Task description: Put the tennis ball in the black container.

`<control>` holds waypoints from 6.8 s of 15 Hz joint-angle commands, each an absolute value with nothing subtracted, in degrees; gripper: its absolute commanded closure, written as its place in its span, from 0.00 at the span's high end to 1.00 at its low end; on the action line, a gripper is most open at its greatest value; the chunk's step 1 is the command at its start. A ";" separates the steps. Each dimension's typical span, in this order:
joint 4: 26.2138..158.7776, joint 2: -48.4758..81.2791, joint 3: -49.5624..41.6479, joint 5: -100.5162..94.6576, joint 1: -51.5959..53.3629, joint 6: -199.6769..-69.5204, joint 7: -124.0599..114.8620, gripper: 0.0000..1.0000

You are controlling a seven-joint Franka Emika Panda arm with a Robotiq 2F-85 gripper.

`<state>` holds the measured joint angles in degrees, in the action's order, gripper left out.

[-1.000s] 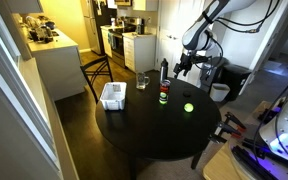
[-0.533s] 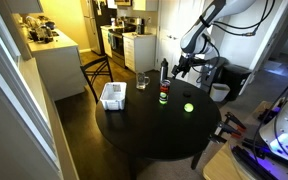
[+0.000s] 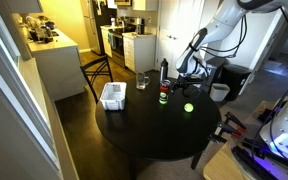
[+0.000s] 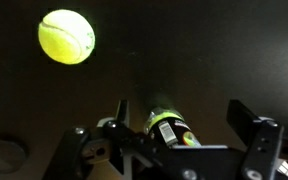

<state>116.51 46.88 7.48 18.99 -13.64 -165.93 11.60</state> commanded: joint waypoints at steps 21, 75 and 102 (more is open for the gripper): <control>96.59 65.80 2.74 17.92 -15.27 -153.66 0.28 1.00; 109.90 48.58 11.38 13.75 -17.76 -158.89 7.52 0.33; 113.38 46.97 15.51 6.94 -22.04 -186.26 9.63 0.33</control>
